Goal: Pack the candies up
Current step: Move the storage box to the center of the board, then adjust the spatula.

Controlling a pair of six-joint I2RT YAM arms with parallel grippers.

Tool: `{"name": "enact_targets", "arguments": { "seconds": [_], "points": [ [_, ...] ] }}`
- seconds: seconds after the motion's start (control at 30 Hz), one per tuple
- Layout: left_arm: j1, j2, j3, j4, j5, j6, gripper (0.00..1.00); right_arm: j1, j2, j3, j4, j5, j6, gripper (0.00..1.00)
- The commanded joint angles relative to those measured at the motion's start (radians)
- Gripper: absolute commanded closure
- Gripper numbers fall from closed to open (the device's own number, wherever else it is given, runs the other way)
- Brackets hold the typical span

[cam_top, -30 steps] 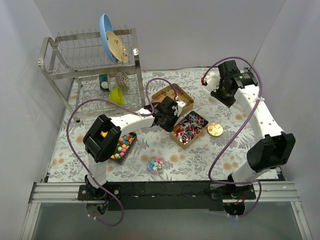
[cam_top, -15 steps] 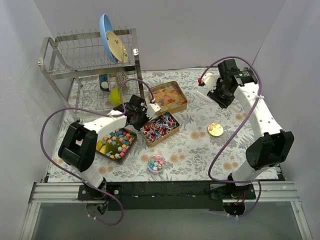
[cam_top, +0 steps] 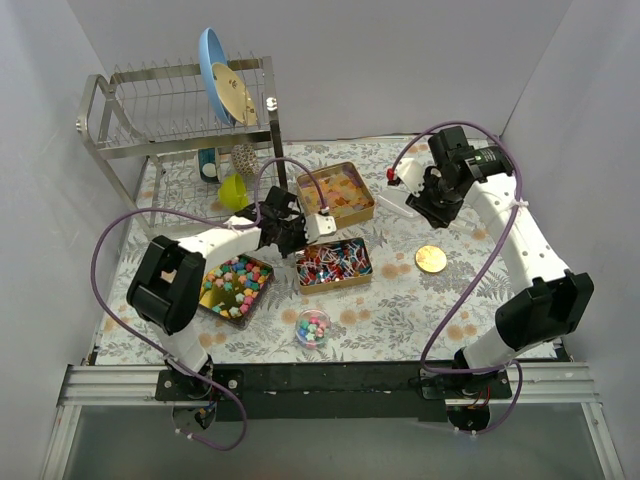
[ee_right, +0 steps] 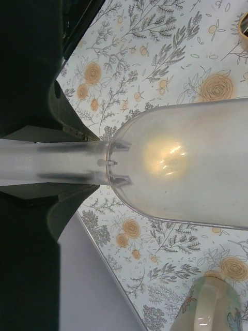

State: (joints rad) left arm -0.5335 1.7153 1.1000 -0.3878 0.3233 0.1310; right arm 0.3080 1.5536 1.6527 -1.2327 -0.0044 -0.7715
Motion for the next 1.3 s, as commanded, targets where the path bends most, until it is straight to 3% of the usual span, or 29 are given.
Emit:
{"name": "enact_targets", "arguments": {
  "seconds": [0.0, 0.07, 0.2, 0.3, 0.47, 0.6, 0.97, 1.07, 1.27],
  "points": [
    [-0.019, 0.017, 0.095, 0.007, 0.085, -0.008, 0.79, 0.003, -0.047, -0.02, -0.019, -0.017, -0.017, 0.99],
    [-0.017, 0.006, 0.139, -0.031, 0.083, -0.063, 0.64, 0.003, -0.056, -0.025, -0.025, -0.019, -0.029, 0.99],
    [-0.016, -0.115, 0.201, -0.065, 0.08, -0.22, 0.51, 0.003, -0.081, -0.042, -0.024, -0.025, -0.058, 0.99],
    [-0.013, -0.207, 0.251, -0.088, 0.045, -0.463, 0.41, 0.014, -0.13, -0.1, 0.044, -0.039, -0.086, 0.99],
    [-0.002, -0.287, 0.233, -0.123, 0.227, -0.892, 0.41, 0.081, -0.26, -0.252, 0.226, -0.083, -0.135, 0.99],
    [0.0, -0.325, 0.14, -0.013, 0.348, -1.071, 0.42, 0.209, -0.316, -0.309, 0.306, -0.077, -0.157, 0.99],
    [0.03, -0.253, 0.143, 0.079, 0.491, -1.188, 0.52, 0.35, -0.265, -0.272, 0.352, -0.035, -0.149, 0.99],
    [0.033, -0.241, 0.141, 0.095, 0.513, -1.208, 0.6, 0.367, -0.26, -0.263, 0.36, -0.029, -0.155, 0.99],
    [0.038, -0.227, 0.116, 0.136, 0.599, -1.245, 0.88, 0.396, -0.245, -0.255, 0.375, -0.014, -0.153, 0.99]
  ]
}}
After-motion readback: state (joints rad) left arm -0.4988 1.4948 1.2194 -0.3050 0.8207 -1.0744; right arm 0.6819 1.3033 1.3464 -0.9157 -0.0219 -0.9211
